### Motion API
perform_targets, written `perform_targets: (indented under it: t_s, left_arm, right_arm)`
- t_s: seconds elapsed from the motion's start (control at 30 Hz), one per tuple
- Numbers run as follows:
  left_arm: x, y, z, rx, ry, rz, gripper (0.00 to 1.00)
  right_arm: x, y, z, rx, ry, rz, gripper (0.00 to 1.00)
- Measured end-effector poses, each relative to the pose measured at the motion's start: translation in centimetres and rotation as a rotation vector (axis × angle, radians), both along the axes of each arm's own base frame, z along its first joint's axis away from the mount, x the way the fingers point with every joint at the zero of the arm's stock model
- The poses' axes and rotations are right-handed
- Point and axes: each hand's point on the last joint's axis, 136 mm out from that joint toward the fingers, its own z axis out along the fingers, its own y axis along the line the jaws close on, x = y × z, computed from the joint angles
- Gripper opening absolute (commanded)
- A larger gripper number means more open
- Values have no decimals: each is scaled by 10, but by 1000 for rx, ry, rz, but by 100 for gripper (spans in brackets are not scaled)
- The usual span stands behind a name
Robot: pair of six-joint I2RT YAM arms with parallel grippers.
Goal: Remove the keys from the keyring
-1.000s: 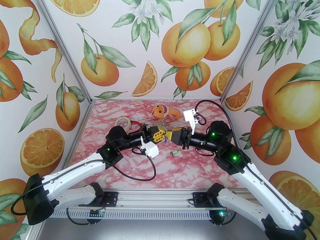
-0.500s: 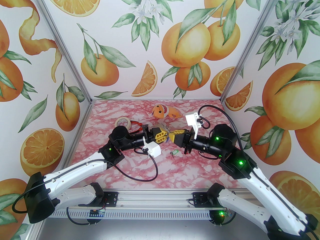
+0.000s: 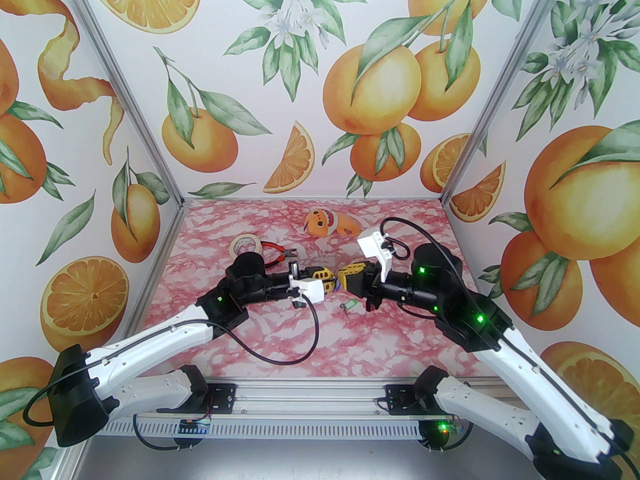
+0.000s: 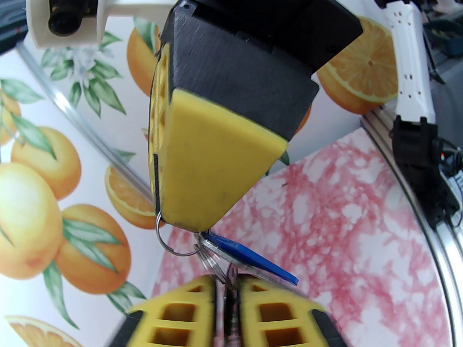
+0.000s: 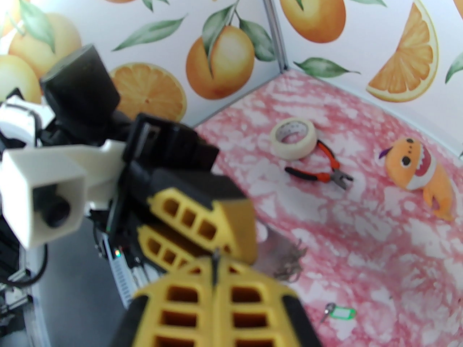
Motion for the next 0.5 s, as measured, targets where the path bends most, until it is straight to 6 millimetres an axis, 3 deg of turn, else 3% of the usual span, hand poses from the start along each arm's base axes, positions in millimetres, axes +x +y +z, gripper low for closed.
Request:
perform_targets:
  t_s: [0.23, 0.37, 0.5]
  left_arm:
    - [-5, 8, -34, -16, 46, 7, 30]
    - [-9, 12, -38, -74, 34, 7, 31]
    - [-10, 14, -28, -150, -9, 5, 30]
  right_arm:
    - [0, 1, -18, -54, 68, 7, 0]
    - [-5, 3, -19, -47, 84, 30, 0]
    - [-8, 6, -17, -23, 106, 51, 0]
